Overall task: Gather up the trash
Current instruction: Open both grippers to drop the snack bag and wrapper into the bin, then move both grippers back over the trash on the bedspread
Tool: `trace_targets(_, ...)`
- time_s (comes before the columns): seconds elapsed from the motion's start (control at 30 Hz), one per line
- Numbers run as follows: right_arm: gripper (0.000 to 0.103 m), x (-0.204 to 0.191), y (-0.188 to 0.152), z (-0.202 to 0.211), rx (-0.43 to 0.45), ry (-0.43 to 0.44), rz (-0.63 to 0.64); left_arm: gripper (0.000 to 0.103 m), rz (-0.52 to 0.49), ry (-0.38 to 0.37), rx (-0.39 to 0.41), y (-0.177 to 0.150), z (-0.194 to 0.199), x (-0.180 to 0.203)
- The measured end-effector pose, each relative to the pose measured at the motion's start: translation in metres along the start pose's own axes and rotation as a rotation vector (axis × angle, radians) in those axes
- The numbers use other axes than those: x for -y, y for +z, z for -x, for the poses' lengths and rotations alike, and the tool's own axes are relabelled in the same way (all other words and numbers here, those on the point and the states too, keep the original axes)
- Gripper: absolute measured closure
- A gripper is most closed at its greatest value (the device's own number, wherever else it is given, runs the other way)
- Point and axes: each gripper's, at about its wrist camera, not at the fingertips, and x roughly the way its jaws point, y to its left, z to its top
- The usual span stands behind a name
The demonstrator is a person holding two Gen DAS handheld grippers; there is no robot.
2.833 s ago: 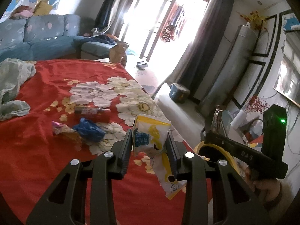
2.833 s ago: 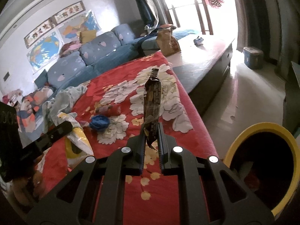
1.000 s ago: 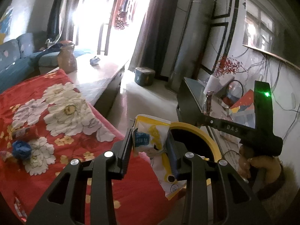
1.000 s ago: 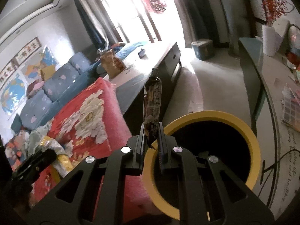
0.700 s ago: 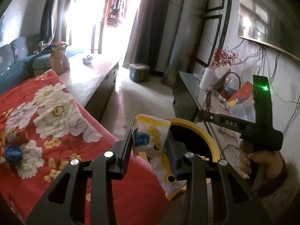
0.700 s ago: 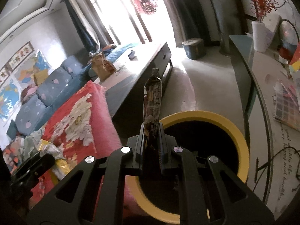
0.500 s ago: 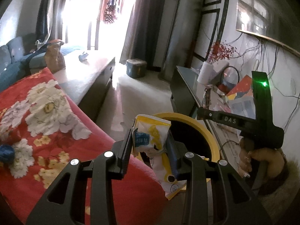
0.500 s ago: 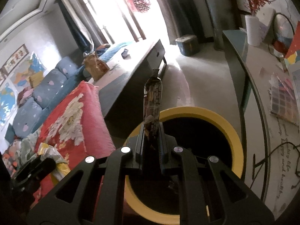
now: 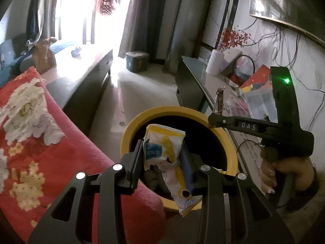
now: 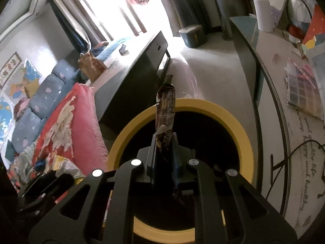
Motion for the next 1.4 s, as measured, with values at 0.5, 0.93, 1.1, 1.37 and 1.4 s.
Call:
trace_targets(0.5, 0.071, 0.014, -0.002, -0.006, -0.030, 0.012, -0.028, 0.051, 0.028, -0.031, -0.047, -0.001, -0.039, -0.005)
trace_targets(0.93, 0.042, -0.003, 0.000, 0.012, 0.040, 0.034, 0.006, 0.007, 0.109, 0.019, 0.082, 0.001, 0.018, -0.027)
trace_targets(1.1, 0.036, -0.021, 0.001, 0.021, 0.066, 0.049, 0.043, 0.007, 0.112, 0.094, 0.118, 0.001, 0.046, -0.038)
trace_targets(1.37, 0.032, -0.048, 0.000, 0.032, 0.089, 0.079, 0.100, 0.007, 0.149, 0.184, 0.183, -0.003, 0.092, -0.060)
trace_targets(1.4, 0.032, -0.050, 0.000, 0.033, 0.090, 0.082, 0.105, 0.007, 0.155, 0.194, 0.191, -0.005, 0.097, -0.063)
